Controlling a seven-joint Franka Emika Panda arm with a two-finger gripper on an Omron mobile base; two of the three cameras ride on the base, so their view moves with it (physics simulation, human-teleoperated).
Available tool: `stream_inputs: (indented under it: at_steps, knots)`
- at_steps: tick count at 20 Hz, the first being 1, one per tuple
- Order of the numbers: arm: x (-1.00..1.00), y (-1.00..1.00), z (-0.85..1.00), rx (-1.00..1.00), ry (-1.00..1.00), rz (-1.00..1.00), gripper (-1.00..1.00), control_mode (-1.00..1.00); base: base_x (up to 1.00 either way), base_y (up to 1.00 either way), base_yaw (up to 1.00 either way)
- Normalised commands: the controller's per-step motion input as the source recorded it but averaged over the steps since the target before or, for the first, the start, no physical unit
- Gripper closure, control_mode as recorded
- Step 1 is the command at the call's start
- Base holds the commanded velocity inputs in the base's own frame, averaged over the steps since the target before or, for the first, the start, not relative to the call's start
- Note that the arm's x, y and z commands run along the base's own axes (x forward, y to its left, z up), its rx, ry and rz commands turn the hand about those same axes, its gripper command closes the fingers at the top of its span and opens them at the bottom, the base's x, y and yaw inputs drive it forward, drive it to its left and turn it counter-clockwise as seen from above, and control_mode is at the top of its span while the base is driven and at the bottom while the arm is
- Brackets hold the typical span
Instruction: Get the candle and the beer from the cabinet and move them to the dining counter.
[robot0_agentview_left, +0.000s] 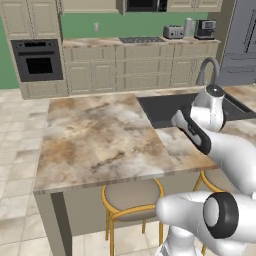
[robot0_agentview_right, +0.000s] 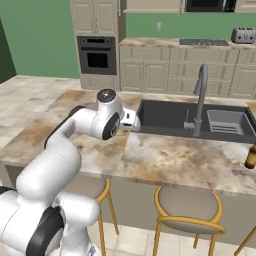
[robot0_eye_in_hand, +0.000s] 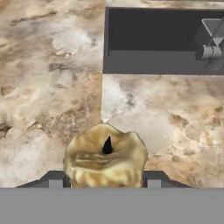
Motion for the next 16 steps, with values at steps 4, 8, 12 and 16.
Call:
stream_inputs:
  at_steps: [4, 8, 12, 16]
  knots:
    - [0.36, -0.16, -0.55, 0.0, -0.04, 0.11, 1.0, -1.0, 0.0, 0.0, 0.0]
    - [0.37, -0.17, -0.54, 0.0, -0.02, 0.08, 1.0, -1.0, 0.0, 0.0, 0.0]
    - [0.49, -0.14, -0.47, 0.0, 0.0, 0.05, 1.0, -1.0, 0.0, 0.0, 0.0]
    - [0.47, -0.24, -0.42, 0.0, 0.0, 0.05, 1.0, -1.0, 0.0, 0.0, 0.0]
